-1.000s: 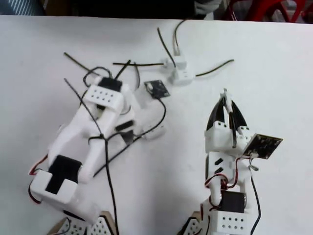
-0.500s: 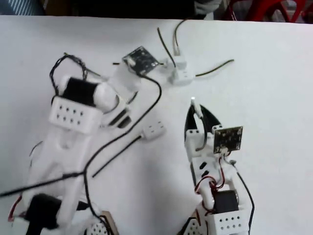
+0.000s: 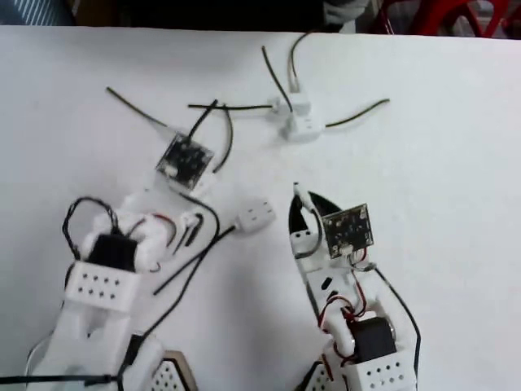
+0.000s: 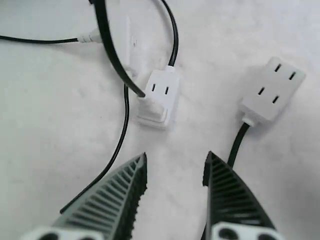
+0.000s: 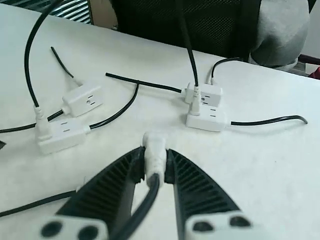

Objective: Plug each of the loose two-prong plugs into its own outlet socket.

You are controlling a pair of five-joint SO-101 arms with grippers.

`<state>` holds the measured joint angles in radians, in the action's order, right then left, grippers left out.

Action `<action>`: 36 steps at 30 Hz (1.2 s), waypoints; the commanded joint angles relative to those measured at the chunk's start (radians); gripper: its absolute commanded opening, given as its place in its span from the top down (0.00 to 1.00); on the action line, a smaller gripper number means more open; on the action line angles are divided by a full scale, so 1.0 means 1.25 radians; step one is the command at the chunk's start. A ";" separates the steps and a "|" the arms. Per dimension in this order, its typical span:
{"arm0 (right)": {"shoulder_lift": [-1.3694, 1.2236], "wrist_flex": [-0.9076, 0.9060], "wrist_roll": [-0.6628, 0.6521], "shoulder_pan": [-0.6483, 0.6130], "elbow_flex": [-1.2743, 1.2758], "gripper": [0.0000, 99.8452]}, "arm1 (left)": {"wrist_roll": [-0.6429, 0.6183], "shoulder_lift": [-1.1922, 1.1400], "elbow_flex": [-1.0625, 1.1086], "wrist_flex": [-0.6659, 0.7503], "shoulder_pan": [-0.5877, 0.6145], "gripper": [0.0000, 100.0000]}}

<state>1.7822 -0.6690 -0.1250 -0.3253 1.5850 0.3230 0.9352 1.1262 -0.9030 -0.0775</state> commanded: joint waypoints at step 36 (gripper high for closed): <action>-1.141 -0.044 -0.091 -0.120 -0.654 0.98 | -0.054 0.155 0.196 0.190 0.107 0.81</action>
<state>0.3629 -0.7411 -0.2202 -0.4741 0.8332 0.2647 1.1070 1.3809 -0.6897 0.0499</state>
